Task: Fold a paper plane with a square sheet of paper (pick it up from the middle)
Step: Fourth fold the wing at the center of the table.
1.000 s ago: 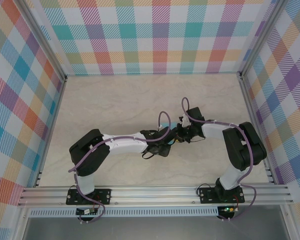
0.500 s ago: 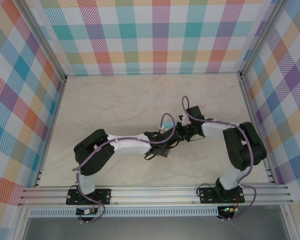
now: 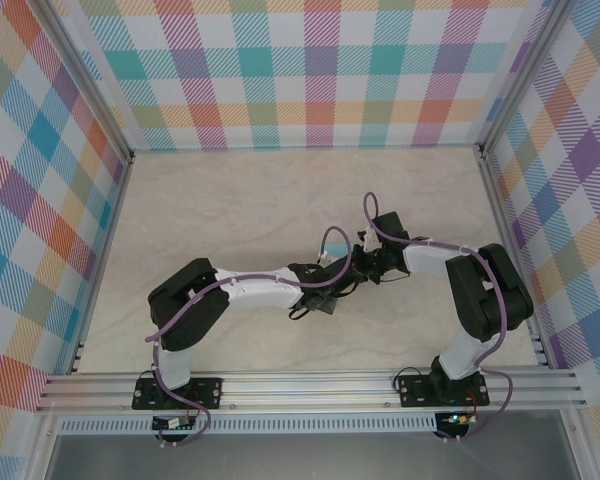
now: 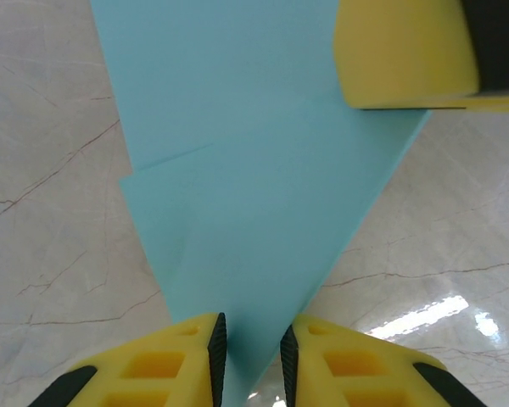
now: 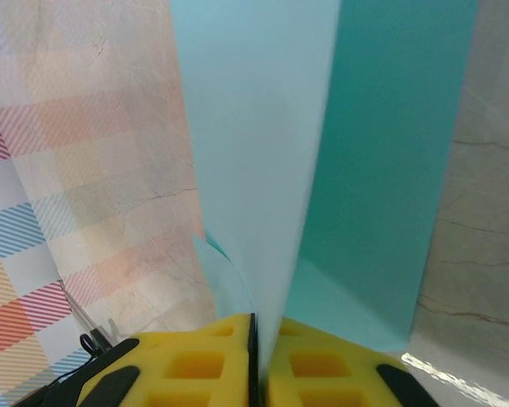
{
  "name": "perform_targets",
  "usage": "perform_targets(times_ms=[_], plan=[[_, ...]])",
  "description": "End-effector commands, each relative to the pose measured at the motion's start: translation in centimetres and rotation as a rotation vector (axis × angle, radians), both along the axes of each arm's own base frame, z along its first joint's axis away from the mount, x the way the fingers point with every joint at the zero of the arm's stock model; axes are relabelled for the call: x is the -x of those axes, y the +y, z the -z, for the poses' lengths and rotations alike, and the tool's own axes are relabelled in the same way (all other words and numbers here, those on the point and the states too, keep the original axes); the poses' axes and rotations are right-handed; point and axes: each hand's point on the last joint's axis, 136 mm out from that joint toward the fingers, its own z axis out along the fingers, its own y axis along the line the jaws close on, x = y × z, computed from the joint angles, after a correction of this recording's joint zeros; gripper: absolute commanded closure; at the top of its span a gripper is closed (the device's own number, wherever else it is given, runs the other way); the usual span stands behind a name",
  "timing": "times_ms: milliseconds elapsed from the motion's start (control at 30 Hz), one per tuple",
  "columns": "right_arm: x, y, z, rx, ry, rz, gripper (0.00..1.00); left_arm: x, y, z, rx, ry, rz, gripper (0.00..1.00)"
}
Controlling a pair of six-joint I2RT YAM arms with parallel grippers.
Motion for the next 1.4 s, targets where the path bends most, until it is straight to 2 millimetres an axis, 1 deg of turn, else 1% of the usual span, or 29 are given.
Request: perform_targets(times_ms=[0,233,433,533,700,900,1067,1267,1367], plan=[[-0.4,0.8,-0.9,-0.035,-0.003,-0.022,0.93,-0.2,0.2,-0.3,-0.042,-0.035,0.004,0.73],[-0.6,0.9,-1.2,-0.036,0.006,-0.023,0.95,-0.5,0.3,-0.4,-0.058,-0.056,0.009,0.71],[-0.5,0.9,-1.1,-0.034,0.015,-0.022,0.95,-0.8,0.5,-0.5,-0.065,-0.078,0.014,0.67],[-0.4,0.9,-1.0,-0.032,0.019,-0.023,0.95,-1.0,0.5,-0.3,-0.078,-0.09,0.015,0.67],[-0.4,0.8,-1.0,-0.029,0.02,-0.022,0.95,-1.2,0.4,-0.2,-0.076,-0.094,0.019,0.75],[-0.4,0.8,-1.1,-0.029,0.017,-0.025,0.96,-1.3,0.7,-0.3,-0.087,-0.102,0.02,0.78],[-0.4,0.9,-1.4,-0.035,0.013,-0.029,0.95,-1.4,0.7,-0.2,-0.085,-0.101,0.022,0.85],[-0.4,0.9,-1.6,-0.035,0.009,-0.026,0.92,-1.4,0.9,-0.1,-0.069,-0.09,0.012,0.9],[-0.4,0.8,-1.8,-0.032,0.004,-0.022,0.86,-1.4,1.0,0.0,-0.049,-0.077,0.003,0.93]])
